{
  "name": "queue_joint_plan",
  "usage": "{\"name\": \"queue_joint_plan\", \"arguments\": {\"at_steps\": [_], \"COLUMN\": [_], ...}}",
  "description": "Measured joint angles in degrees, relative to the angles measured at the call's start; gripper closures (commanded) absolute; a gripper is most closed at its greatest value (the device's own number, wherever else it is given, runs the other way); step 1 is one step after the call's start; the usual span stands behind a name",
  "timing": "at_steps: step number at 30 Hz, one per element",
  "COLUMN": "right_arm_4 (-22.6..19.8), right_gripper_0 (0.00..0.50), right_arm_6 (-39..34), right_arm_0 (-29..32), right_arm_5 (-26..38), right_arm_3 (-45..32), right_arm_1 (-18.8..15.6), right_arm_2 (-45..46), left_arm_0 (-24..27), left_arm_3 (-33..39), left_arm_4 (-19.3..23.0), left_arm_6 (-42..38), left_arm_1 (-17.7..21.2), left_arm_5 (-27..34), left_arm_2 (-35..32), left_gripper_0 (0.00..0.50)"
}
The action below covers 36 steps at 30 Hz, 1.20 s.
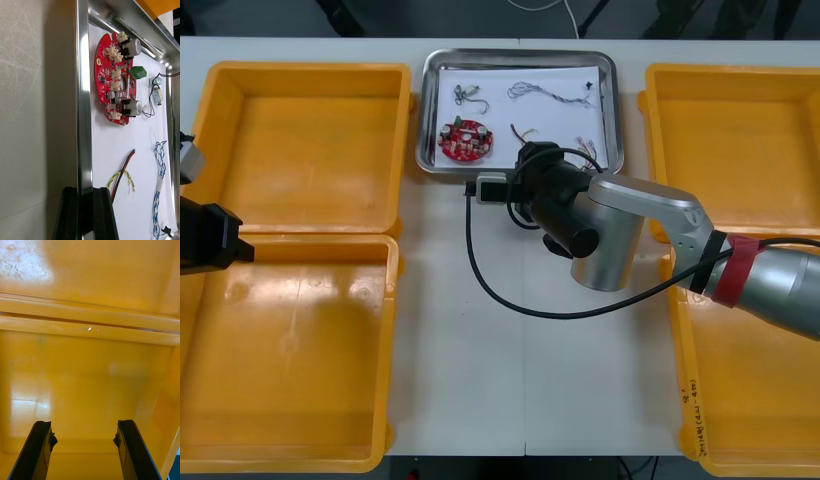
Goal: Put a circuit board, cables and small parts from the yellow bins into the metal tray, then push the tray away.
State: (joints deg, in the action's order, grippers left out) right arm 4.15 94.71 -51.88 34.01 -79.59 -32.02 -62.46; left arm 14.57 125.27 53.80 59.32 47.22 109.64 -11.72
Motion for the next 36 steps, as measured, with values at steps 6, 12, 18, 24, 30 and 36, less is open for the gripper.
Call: {"name": "queue_joint_plan", "arguments": {"at_steps": [6,12,18,24,30,36], "right_arm_4": [1.8,3.3,6.5,8.0,8.0,8.1], "right_gripper_0": [0.500,0.500,0.500,0.500,0.500,0.500], "right_arm_6": [-1.4,-1.9,-2.0,-4.2,-4.7,-4.7], "right_arm_0": [-0.1,-0.1,-0.1,-0.5,-1.0,-1.0], "right_arm_5": [-0.8,-0.8,-0.8,-2.4,-4.1,-4.1], "right_arm_3": [1.1,1.7,3.5,6.9,8.8,8.8], "right_arm_1": [0.3,0.5,1.3,3.1,3.8,3.8], "right_arm_2": [0.2,0.6,1.3,2.3,3.0,3.0], "left_arm_0": [0.0,0.0,0.0,0.0,0.0,0.0], "left_arm_3": [0.0,0.0,0.0,0.0,0.0,0.0], "left_arm_4": [0.0,0.0,0.0,0.0,0.0,0.0], "left_arm_6": [0.0,0.0,0.0,0.0,0.0,0.0], "left_arm_1": [0.0,0.0,0.0,0.0,0.0,0.0], "left_arm_5": [0.0,0.0,0.0,0.0,0.0,0.0], "left_arm_2": [0.0,0.0,0.0,0.0,0.0,0.0], "left_gripper_0": [0.000,0.000,0.000,0.000,0.000,0.000]}}
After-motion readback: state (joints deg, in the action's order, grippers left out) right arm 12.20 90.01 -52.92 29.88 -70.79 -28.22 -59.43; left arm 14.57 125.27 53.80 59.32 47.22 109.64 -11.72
